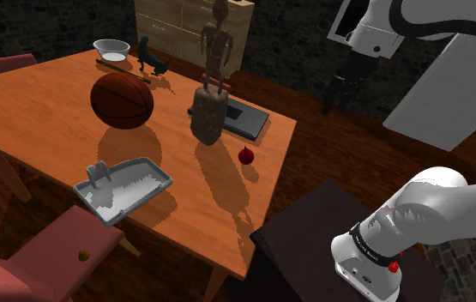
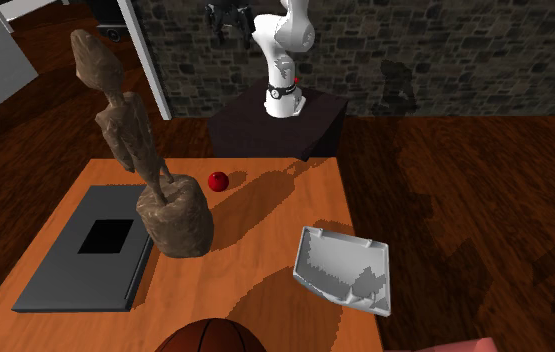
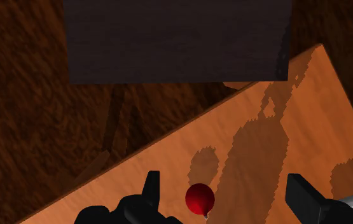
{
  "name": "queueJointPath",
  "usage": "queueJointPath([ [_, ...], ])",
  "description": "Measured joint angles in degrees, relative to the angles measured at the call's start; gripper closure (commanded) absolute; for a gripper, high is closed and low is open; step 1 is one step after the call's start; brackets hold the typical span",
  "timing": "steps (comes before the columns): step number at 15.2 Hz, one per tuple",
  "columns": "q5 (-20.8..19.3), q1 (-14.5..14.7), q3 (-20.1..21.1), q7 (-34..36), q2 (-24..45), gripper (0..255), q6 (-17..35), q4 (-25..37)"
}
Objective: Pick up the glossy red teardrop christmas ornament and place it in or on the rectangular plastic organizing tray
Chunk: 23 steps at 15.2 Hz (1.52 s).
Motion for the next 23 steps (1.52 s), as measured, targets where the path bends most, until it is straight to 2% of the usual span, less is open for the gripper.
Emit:
queueJointPath([
  [2,-0.01,0.08,0.15,-0.04,0.02,0,1.28,-0.91],
  [5,-0.07,0.5,0.93,-0.26,0.03,0,8.25,-5.64],
  [11,-0.42,1.41,2.65,-0.67,4.21,0,27.13,-15.05],
  [15,-1.12,1.6,3.65,-0.87,10.29,0,40.63,-18.91],
  [19,-2.7,1.08,5.01,-0.32,19.69,0,55.05,-20.4],
  [23,-7.37,-1.53,7.37,2.5,30.87,0,69.01,-19.54],
])
